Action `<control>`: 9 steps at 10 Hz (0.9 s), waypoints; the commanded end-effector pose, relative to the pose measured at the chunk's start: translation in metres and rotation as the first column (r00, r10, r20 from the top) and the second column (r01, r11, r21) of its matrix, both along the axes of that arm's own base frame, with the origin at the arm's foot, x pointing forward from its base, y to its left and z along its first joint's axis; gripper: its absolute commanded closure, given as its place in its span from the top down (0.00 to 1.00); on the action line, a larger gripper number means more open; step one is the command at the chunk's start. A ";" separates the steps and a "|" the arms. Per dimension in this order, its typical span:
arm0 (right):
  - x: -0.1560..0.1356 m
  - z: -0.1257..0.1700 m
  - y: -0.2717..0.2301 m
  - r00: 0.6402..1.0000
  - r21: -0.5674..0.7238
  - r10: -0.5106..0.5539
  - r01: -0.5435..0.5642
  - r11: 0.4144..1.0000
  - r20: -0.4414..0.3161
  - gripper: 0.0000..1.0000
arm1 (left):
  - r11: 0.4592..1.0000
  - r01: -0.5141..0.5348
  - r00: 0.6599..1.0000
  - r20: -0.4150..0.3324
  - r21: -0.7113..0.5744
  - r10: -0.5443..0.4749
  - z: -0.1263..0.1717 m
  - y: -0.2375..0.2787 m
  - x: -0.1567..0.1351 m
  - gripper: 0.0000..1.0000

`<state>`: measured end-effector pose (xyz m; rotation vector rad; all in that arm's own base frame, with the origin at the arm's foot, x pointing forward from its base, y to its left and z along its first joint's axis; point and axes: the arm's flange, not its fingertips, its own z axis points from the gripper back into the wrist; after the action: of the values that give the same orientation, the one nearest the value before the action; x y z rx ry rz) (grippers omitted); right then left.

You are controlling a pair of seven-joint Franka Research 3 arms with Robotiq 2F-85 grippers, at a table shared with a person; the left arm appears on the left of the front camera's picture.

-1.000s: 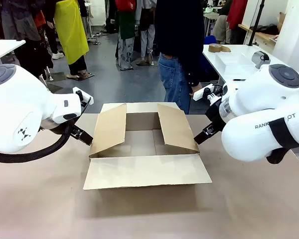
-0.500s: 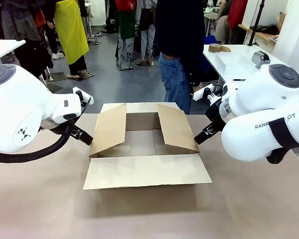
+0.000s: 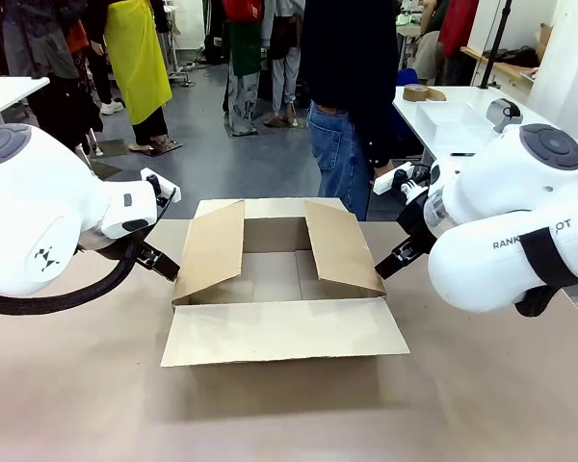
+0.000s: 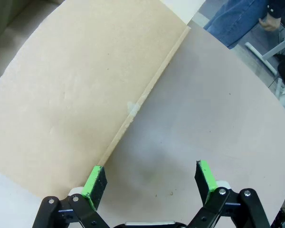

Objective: Pack the gift set into the box.
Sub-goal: Place both hands on the side flaps of the Package Box and spread them outward.

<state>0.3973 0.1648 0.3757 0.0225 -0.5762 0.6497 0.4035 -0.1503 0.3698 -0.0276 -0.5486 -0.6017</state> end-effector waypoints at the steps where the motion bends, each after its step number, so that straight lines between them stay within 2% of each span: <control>1: -0.006 0.026 -0.008 0.999 -0.011 0.031 -0.031 0.999 -0.014 1.00 | 0.998 0.048 0.998 0.030 -0.033 -0.047 0.023 0.012 -0.012 1.00; 2: -0.018 0.068 -0.028 0.999 0.065 0.030 -0.031 0.997 0.024 1.00 | 0.997 0.025 0.997 0.069 -0.080 -0.019 0.061 0.036 -0.032 1.00; 3: -0.037 0.113 -0.055 0.999 0.143 0.028 -0.032 0.989 0.027 1.00 | 0.990 -0.020 0.993 0.114 -0.137 0.035 0.101 0.072 -0.054 1.00; 4: -0.056 0.157 -0.086 0.995 0.283 -0.049 0.072 0.956 -0.089 1.00 | 0.982 -0.040 0.986 0.154 -0.185 0.070 0.135 0.103 -0.080 1.00; 5: -0.069 0.180 -0.115 0.976 0.401 -0.124 0.188 0.896 -0.180 1.00 | 0.973 0.009 0.993 0.117 -0.230 0.019 0.145 0.124 -0.093 1.00; 6: -0.075 0.189 -0.150 0.950 0.503 -0.147 0.274 0.820 -0.276 1.00 | 0.922 0.118 0.993 0.065 -0.368 -0.101 0.147 0.144 -0.101 1.00; 7: -0.079 0.186 -0.193 0.923 0.604 -0.164 0.355 0.714 -0.348 1.00 | 0.848 0.180 0.980 0.015 -0.498 -0.199 0.139 0.174 -0.101 1.00; 8: -0.083 0.172 -0.245 0.898 0.679 -0.221 0.434 0.592 -0.382 1.00 | 0.760 0.116 0.985 -0.026 -0.640 -0.173 0.122 0.218 -0.094 1.00; 9: -0.087 0.155 -0.289 0.873 0.724 -0.234 0.487 0.489 -0.428 1.00 | 0.659 0.043 0.991 -0.052 -0.751 -0.124 0.102 0.257 -0.093 1.00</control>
<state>0.2944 -0.0966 0.5528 0.7901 -0.5166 0.0272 0.3192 0.0707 0.5151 -0.7839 -0.7288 -0.5515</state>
